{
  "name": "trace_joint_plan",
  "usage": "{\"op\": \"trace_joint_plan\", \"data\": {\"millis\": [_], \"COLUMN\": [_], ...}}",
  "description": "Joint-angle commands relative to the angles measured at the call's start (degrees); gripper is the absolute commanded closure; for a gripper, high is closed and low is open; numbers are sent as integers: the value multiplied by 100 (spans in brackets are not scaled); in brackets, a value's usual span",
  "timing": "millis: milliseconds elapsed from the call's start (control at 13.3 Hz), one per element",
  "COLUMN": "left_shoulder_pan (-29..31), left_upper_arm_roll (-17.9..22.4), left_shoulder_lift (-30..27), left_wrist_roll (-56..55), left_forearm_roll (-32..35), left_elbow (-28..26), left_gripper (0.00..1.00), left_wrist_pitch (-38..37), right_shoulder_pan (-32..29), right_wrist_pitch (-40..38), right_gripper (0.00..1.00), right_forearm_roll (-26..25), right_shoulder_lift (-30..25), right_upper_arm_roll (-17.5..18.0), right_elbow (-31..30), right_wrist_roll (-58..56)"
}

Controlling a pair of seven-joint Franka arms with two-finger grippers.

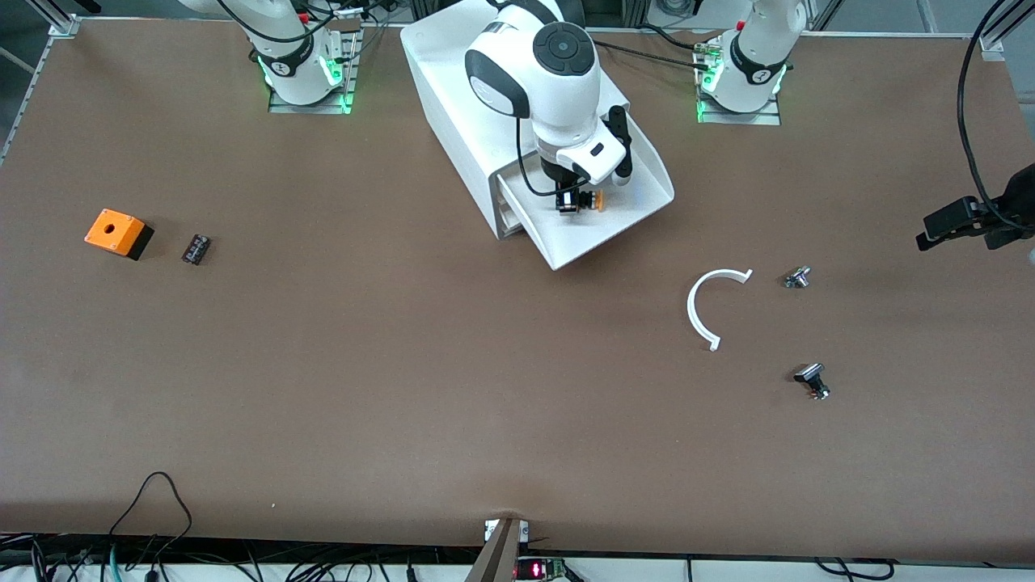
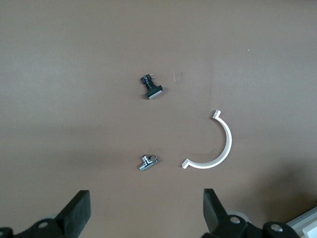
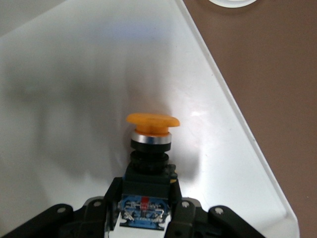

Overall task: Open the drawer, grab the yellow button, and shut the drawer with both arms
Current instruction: 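Grasp the yellow push button in the drawer with the right gripper, then lift the yellow button out and carry it beside the orange box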

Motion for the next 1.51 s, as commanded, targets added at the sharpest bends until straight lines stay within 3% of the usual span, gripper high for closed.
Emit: {"op": "trace_joint_plan", "data": {"millis": [0, 226, 603, 829, 1432], "left_shoulder_pan": [-10, -10, -1, -1, -1], "left_upper_arm_roll": [-22, -22, -14, -14, -14], "left_shoulder_lift": [61, 61, 53, 61, 61], "left_wrist_roll": [-48, -57, -74, -74, -83], "left_forearm_roll": [171, 171, 163, 163, 163], "left_elbow": [171, 171, 171, 171, 171], "left_gripper": [0, 0, 0, 0, 0], "left_wrist_pitch": [-147, -155, -147, -147, -147], "right_shoulder_pan": [33, 33, -125, -266, -424], "right_wrist_pitch": [-300, -844, -1039, -1030, -951], "right_gripper": [62, 62, 62, 62, 62], "right_forearm_roll": [-67, -50, -41, 81, 108], "right_shoulder_lift": [15, 6, -248, -275, -565], "right_upper_arm_roll": [-31, -75, -478, -935, -1832], "right_elbow": [231, 1011, 1093, 970, -162], "right_wrist_roll": [-14, 12, 170, 309, 1467]}}
